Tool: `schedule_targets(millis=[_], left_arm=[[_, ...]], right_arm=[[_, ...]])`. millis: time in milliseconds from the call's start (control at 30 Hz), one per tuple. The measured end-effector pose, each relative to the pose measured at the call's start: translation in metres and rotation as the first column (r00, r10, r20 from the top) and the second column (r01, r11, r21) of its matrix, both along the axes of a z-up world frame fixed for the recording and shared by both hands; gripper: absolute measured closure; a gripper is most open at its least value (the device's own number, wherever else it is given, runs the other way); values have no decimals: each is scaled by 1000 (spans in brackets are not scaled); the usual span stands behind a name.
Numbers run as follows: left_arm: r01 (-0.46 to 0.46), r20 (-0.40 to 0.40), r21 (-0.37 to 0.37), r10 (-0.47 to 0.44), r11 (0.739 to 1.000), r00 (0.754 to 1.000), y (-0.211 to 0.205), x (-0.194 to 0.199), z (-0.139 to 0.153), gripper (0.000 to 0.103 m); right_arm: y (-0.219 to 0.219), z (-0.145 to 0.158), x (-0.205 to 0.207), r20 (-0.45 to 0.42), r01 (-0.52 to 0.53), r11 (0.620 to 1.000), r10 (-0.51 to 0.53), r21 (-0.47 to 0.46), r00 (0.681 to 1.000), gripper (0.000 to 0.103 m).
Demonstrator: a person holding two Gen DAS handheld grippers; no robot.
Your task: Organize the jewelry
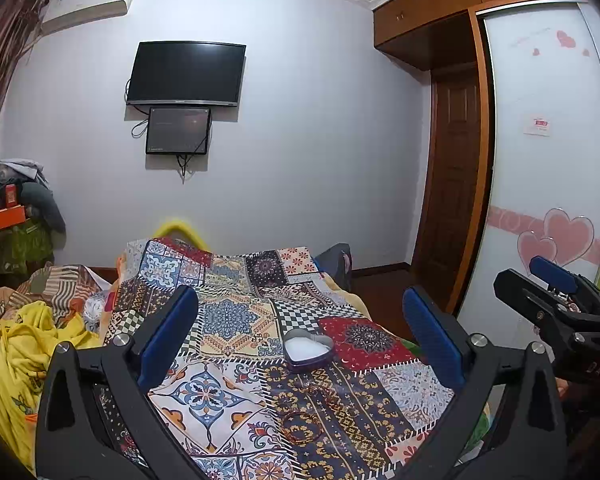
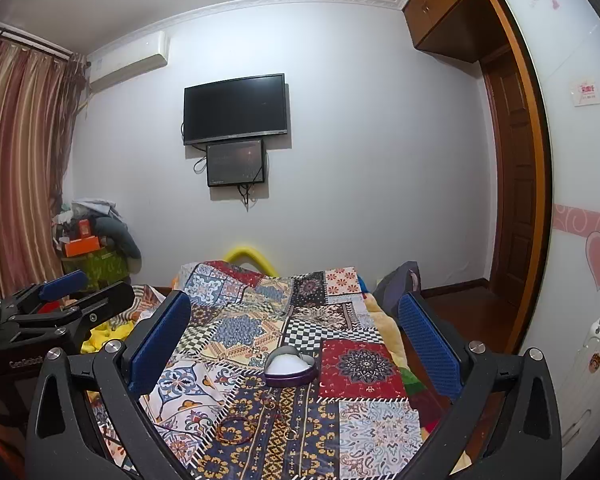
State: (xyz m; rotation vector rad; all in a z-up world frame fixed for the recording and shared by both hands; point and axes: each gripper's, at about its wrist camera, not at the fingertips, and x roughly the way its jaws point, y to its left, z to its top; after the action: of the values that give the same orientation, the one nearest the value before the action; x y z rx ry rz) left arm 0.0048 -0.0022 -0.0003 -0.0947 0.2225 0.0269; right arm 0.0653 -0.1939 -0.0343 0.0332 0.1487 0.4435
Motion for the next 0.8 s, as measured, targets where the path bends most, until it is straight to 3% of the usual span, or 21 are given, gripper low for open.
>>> schedule_targets(millis=[800], left_arm=[[1,-6,11,-1,1000,1000,-1,1,-7,0]], right_arm=[[3,0,-1,-7,-2,1000,2,-8,1000,0]])
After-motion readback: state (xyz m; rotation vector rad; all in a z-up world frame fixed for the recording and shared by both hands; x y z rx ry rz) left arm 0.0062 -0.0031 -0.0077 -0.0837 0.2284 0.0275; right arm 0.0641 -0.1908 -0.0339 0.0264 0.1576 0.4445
